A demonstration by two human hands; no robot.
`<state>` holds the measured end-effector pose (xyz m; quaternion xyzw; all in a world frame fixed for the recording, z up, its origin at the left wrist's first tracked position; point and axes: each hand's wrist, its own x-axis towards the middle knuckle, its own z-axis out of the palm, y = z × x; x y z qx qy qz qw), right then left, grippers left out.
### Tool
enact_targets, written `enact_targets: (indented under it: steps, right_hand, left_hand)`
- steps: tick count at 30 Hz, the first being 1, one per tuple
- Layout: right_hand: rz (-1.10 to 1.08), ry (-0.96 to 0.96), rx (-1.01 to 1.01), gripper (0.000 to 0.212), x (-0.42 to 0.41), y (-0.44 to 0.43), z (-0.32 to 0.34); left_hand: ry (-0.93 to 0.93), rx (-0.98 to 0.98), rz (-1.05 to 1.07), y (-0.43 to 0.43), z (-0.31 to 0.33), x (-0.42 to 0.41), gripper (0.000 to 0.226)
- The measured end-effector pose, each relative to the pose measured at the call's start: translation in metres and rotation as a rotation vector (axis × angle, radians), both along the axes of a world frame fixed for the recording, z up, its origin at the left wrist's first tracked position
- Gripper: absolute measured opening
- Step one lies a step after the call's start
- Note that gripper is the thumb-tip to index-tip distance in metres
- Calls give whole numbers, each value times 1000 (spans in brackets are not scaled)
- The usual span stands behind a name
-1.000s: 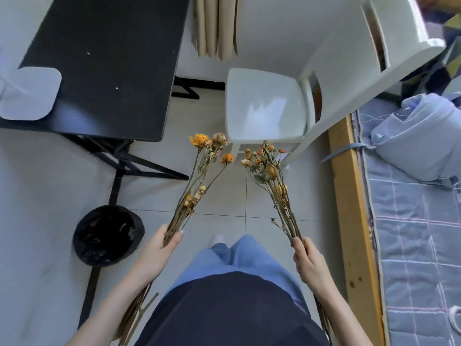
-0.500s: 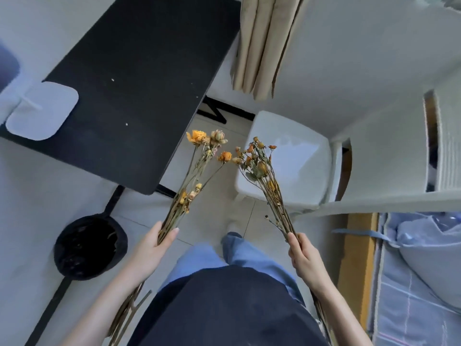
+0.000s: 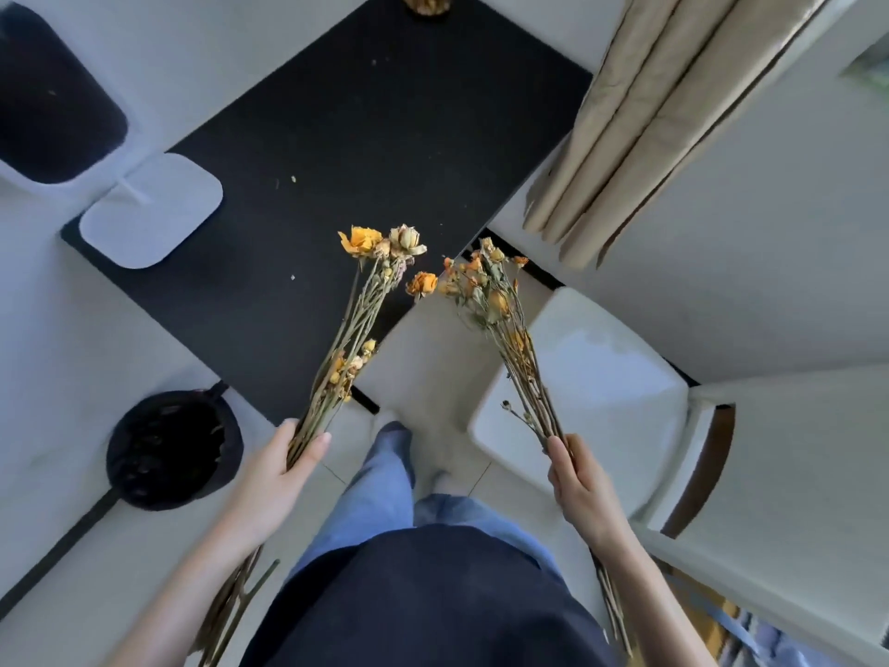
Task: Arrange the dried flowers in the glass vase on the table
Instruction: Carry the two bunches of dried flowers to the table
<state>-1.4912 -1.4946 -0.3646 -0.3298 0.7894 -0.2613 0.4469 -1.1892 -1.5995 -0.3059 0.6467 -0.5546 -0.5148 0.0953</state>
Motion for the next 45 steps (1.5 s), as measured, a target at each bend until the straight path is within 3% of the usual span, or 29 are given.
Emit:
enact_targets:
  steps: [10, 24, 33, 38, 45]
  right_hand:
    - [52, 15, -4, 36, 12, -113, 3]
    - [255, 67, -79, 31, -13, -284, 28]
    - [517, -126, -32, 27, -80, -432, 20]
    - [688, -111, -41, 28, -128, -500, 22]
    - [718, -159, -19, 28, -150, -556, 17]
  left_hand:
    - [-7, -92, 63, -89, -21, 32, 21]
    - [73, -120, 313, -177, -35, 27, 24]
    - [78, -136, 593, -258, -44, -73, 19]
    - [50, -135, 692, -307, -40, -139, 16]
    - [238, -64, 946, -355, -45, -219, 20]
